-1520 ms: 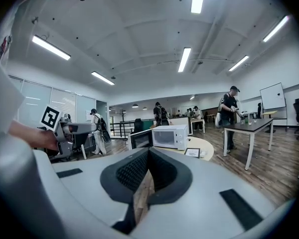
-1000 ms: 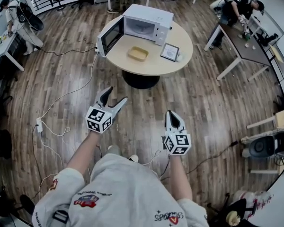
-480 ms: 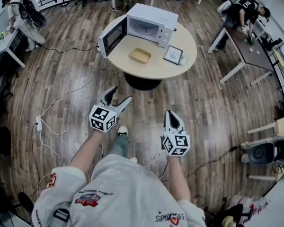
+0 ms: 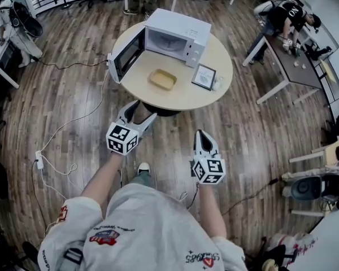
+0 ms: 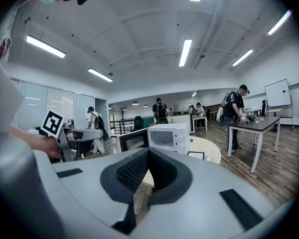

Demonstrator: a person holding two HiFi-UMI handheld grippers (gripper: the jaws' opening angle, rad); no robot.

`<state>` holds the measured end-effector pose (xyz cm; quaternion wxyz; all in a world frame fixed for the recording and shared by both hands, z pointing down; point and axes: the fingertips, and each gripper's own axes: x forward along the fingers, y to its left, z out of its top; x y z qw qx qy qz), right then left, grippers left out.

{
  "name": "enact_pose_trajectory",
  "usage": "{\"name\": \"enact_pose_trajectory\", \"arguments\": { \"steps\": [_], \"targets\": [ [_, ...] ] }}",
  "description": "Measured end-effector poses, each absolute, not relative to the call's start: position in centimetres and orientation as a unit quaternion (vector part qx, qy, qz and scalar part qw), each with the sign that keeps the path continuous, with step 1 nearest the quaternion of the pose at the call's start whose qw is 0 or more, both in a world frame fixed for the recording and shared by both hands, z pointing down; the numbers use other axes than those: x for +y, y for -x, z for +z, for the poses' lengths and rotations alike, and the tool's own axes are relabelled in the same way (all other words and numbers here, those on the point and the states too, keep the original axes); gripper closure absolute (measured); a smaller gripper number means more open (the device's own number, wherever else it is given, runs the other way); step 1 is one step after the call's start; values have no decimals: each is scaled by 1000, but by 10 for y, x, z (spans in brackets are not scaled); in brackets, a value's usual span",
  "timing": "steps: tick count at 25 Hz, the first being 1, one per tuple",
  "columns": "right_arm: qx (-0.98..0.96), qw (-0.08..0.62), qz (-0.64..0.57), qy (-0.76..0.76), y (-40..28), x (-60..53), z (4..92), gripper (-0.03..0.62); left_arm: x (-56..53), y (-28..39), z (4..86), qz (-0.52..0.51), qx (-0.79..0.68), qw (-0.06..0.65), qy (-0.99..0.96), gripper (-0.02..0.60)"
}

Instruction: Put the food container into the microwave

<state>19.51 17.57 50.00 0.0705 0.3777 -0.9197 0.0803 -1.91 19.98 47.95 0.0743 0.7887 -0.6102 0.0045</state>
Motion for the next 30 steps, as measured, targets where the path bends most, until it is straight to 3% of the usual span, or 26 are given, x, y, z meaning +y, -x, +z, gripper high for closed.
{"name": "enact_pose_trajectory", "arguments": {
  "steps": [12, 30],
  "targets": [
    [-915, 86, 76, -387, -92, 84, 496, 602, 109, 105, 495, 14, -587, 112, -802, 253],
    [-916, 77, 85, -386, -64, -16, 516, 602, 23, 121, 523, 29, -585, 126, -801, 255]
  ]
}}
